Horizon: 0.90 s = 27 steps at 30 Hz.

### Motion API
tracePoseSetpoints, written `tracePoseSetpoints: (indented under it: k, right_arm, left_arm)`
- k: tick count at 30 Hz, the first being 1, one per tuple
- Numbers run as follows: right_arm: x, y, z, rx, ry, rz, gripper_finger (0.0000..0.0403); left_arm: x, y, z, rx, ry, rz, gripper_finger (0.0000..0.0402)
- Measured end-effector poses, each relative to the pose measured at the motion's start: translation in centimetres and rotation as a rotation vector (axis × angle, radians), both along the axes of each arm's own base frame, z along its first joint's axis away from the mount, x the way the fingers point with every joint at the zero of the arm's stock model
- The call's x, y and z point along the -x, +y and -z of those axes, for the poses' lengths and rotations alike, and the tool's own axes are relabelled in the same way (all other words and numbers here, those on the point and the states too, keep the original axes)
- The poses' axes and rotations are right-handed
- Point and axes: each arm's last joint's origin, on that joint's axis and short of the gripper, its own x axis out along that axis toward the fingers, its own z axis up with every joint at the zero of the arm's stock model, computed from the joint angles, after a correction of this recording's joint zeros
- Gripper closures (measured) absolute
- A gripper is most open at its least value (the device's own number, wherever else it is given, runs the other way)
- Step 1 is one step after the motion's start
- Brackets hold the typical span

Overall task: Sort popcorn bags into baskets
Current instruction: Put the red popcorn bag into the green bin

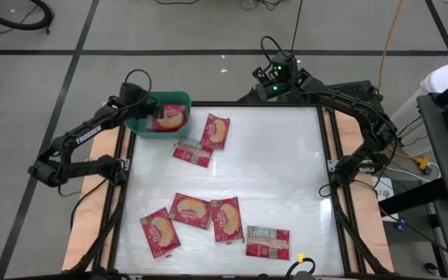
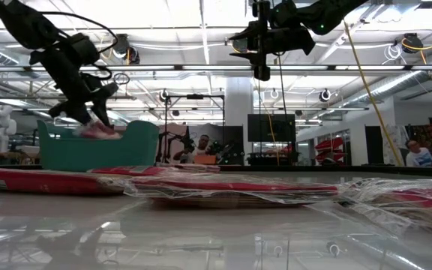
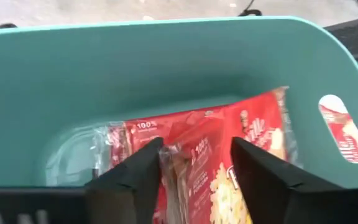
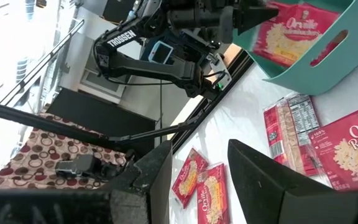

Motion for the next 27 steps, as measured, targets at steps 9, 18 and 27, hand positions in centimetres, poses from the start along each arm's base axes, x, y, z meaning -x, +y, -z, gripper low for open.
tracePoseSetpoints:
  k: [9,18,27]
  right_arm:
    - [-0.6,0.7,0.0,-0.001,0.001,-0.026,0.0252]
    - [-1.4,1.9,0.0,-0.026,0.011,-0.061,0.0252]
    - [-1.5,2.1,0.0,-0.026,0.012,-0.062,0.0252]
  left_arm:
    - [-1.5,-0.2,-1.4,-0.067,-0.008,0.052,0.0154]
    - [-3.7,-1.7,-3.5,-0.089,0.09,0.158,0.0224]
    - [-5.5,-1.0,-0.6,0.124,0.081,0.251,0.0275]
